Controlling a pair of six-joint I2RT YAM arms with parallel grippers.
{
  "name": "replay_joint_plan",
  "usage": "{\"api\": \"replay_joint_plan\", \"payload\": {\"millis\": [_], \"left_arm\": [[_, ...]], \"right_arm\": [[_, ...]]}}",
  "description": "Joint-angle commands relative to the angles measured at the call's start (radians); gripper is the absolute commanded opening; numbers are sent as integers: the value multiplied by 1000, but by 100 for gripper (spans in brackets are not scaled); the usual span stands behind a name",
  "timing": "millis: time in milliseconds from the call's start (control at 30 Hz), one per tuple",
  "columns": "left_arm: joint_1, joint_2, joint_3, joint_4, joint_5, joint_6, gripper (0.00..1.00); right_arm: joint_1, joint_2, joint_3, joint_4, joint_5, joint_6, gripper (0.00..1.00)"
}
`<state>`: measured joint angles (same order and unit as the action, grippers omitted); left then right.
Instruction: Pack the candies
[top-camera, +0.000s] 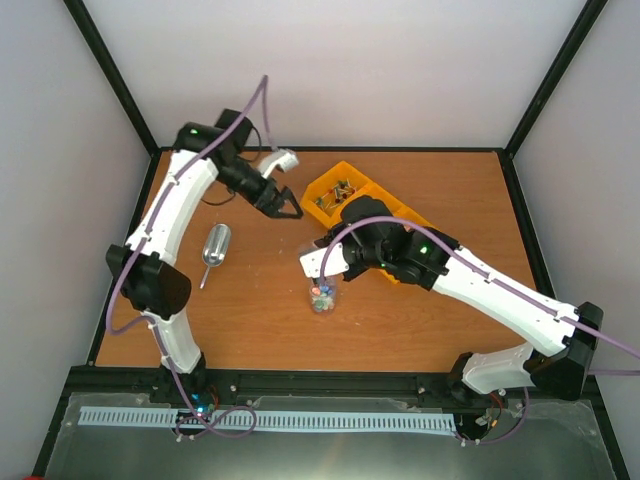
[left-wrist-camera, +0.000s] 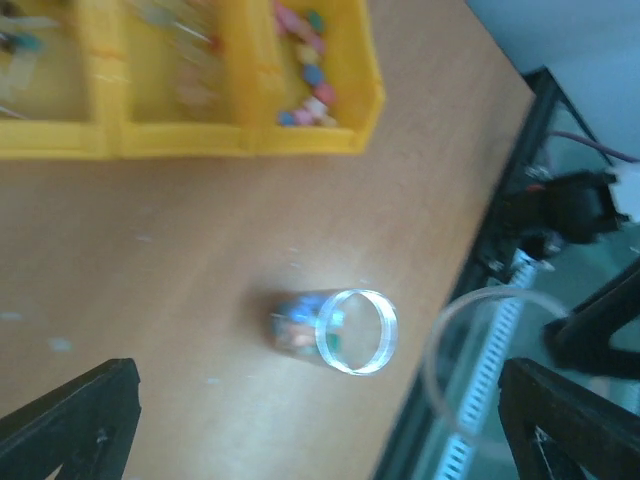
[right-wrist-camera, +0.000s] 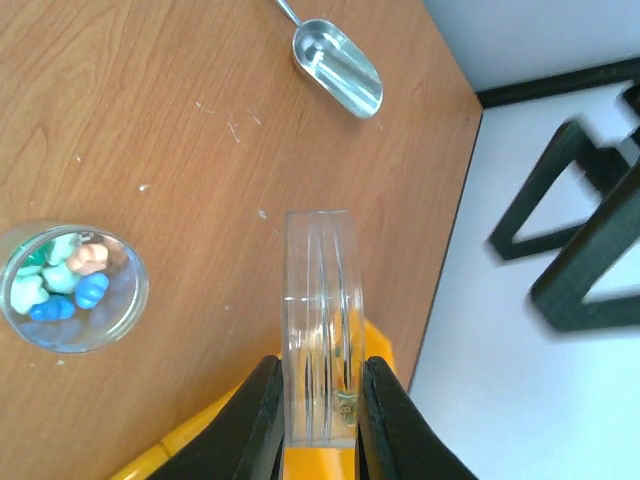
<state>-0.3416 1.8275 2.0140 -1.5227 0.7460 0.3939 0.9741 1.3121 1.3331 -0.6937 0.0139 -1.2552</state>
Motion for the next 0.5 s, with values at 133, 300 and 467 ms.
{"api": "replay_joint_plan", "payload": {"millis": [133, 300, 467], "left_arm": [[52, -133, 33, 184, -222, -131, 100], [52, -251, -94, 432, -375, -236, 100], [52, -432, -351, 743, -382, -261, 100]], "right_arm": [[-171, 45, 114, -117, -214, 341, 3], [-354, 129, 201, -191, -398, 489, 3], [-547, 215, 269, -236, -630, 655, 3]]}}
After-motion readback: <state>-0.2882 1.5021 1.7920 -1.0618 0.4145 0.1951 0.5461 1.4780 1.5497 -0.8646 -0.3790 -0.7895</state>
